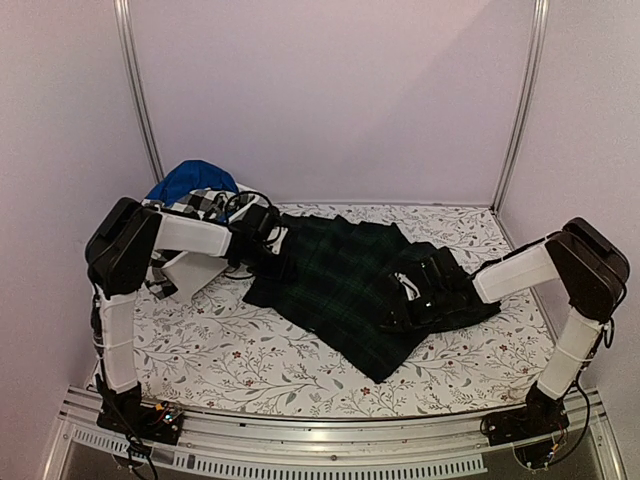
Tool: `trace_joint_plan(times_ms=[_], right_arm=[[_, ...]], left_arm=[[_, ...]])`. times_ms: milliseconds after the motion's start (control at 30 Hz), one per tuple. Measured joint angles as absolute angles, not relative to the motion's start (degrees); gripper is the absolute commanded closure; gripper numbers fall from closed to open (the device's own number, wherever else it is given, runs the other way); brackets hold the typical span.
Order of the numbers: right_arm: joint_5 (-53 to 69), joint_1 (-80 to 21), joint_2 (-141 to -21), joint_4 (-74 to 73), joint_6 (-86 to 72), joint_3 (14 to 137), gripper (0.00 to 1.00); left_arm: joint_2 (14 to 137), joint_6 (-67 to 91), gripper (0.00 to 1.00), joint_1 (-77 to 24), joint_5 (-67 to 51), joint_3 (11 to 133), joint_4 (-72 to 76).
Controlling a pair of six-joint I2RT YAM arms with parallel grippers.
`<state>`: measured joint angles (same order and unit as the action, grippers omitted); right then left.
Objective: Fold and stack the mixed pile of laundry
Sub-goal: Rotate the flattened skirt at the center of the board.
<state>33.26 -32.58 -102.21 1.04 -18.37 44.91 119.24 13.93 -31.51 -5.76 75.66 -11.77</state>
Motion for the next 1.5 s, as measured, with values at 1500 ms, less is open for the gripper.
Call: trace_joint_plan(times_ms=[1500], right_arm=[[27.07, -26.28, -127.13, -12.05, -4.64, 84.62, 0.60]], left_arm=[[124.95, 10.66, 0.37, -34.81, -9.39, 84.64, -14.46]])
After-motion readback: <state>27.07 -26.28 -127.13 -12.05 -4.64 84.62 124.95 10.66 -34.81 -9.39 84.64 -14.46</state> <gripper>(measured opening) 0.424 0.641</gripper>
